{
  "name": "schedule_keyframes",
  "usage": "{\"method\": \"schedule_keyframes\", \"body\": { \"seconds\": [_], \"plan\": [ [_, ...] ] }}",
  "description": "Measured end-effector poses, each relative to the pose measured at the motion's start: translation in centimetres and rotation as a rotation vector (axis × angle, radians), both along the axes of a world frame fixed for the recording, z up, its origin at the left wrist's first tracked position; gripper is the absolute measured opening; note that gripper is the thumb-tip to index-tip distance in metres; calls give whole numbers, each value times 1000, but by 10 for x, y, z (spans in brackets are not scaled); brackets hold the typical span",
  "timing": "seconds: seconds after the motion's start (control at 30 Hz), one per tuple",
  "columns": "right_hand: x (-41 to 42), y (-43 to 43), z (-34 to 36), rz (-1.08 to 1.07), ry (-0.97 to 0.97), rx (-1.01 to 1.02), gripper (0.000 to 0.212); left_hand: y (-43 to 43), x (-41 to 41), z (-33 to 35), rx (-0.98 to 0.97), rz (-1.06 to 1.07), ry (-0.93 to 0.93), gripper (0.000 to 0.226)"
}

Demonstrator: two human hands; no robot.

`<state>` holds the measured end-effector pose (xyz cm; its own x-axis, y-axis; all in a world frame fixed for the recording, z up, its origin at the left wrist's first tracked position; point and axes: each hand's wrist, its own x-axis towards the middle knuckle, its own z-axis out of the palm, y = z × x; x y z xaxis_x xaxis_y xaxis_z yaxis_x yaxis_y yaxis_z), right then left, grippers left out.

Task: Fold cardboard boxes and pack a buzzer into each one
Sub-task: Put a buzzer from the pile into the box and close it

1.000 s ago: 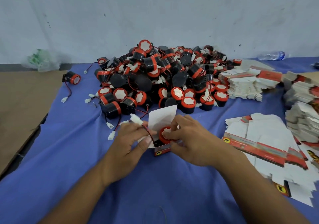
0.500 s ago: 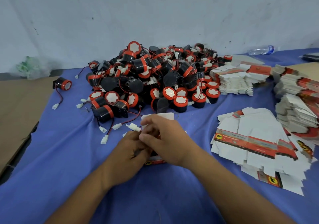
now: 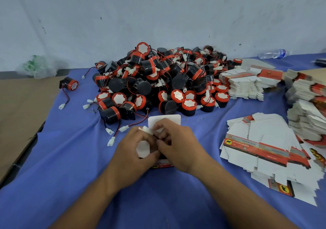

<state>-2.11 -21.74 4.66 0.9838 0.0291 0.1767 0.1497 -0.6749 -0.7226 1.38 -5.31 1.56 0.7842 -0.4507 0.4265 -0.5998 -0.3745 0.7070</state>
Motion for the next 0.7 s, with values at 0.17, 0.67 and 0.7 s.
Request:
{"method": "schedule_keyframes", "body": {
  "seconds": [0.17, 0.67, 0.7],
  "plan": [
    [1, -3, -4, 49, -92, -38, 49, 3, -2, -4, -131, 48, 135, 54],
    [-2, -3, -8, 149, -362, -83, 29, -1, 2, -3, -288, 103, 422, 51],
    [-3, -3, -7, 177, -381, -100, 27, -2, 4, -3, -305, 138, 453, 50]
  ]
}}
